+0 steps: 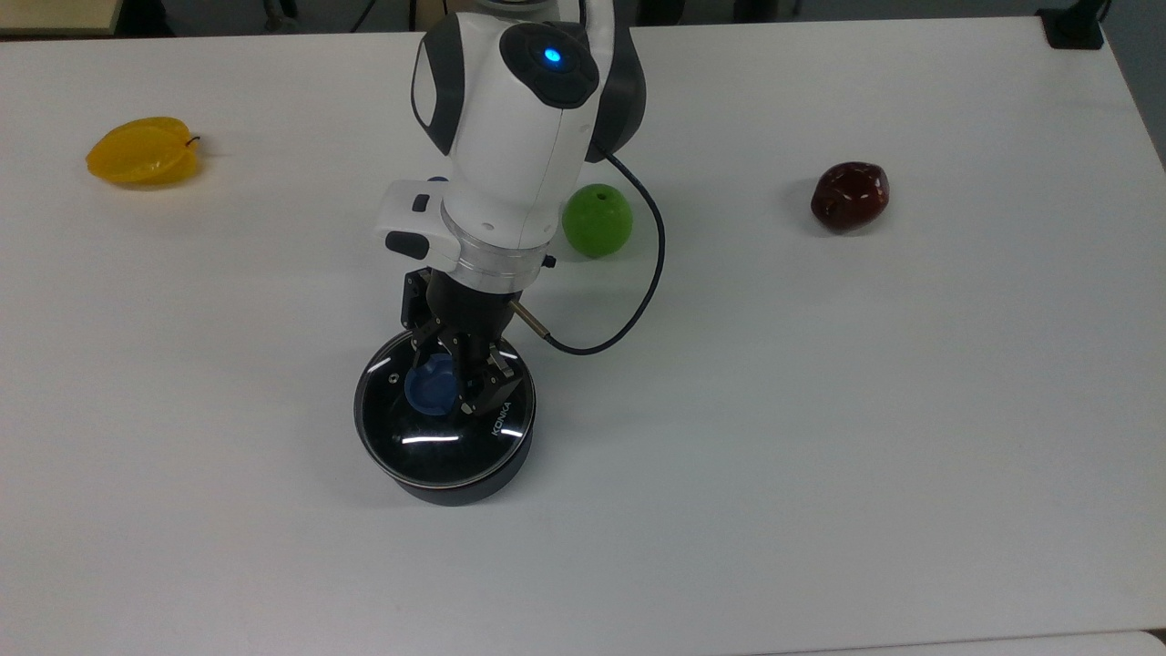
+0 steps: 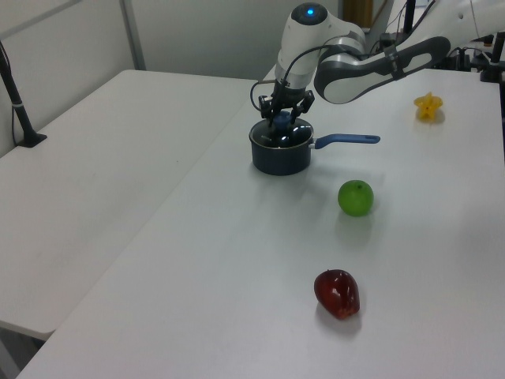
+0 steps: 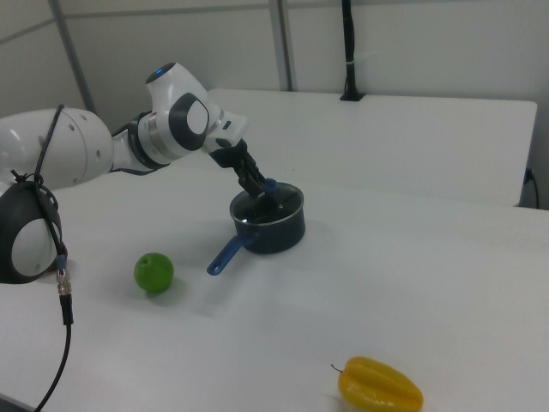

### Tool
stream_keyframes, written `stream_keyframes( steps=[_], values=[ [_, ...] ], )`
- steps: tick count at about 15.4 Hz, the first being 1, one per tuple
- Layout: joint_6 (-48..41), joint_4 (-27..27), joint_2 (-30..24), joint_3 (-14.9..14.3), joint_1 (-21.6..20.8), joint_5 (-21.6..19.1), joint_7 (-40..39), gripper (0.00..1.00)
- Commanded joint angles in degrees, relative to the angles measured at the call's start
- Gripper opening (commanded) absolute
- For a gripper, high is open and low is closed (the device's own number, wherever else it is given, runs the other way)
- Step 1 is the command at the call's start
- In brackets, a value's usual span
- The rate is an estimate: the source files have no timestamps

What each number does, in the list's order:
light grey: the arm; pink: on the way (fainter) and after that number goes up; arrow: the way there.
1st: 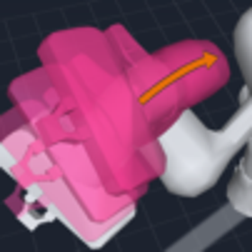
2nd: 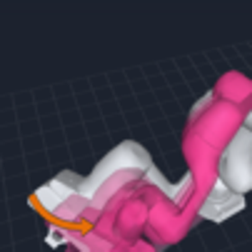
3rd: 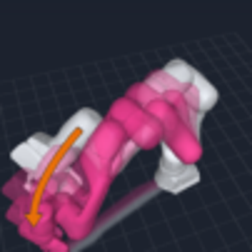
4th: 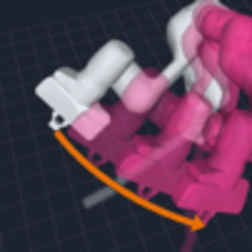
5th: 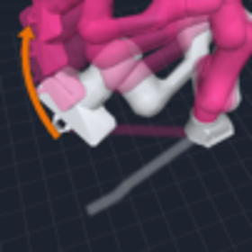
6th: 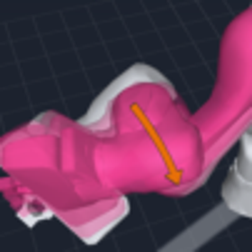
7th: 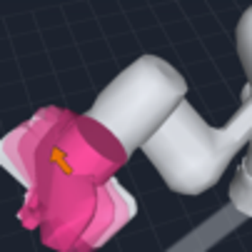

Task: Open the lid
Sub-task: 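Close the gripper on the blue knob of the glass lid, then lift the glass lid off the saucepan and carry it beside the pan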

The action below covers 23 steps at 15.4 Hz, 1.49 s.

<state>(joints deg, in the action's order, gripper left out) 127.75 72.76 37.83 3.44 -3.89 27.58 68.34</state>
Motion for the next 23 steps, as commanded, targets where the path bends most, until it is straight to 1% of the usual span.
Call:
stream_keyframes(
  steps=[1,9,13,17,21,23],
  values=[
    [-0.3,-0.5,-0.4,-0.4,-0.2,1.1,1.4,0.57],
    [-0.7,-0.2,-2.5,-0.5,-0.1,0.6,1.3,0.57],
    [-0.8,1.1,-5.5,-0.4,0.4,0.2,1.3,0.57],
    [-2.8,1.4,-6.5,-0.5,1.0,0.1,1.1,0.57],
    [-3.7,1.2,-7.3,-0.9,4.1,0.2,0.7,0.57],
    [-3.4,1.2,-7.3,-0.9,6.8,0.2,-1.2,0.57]
  ],
)
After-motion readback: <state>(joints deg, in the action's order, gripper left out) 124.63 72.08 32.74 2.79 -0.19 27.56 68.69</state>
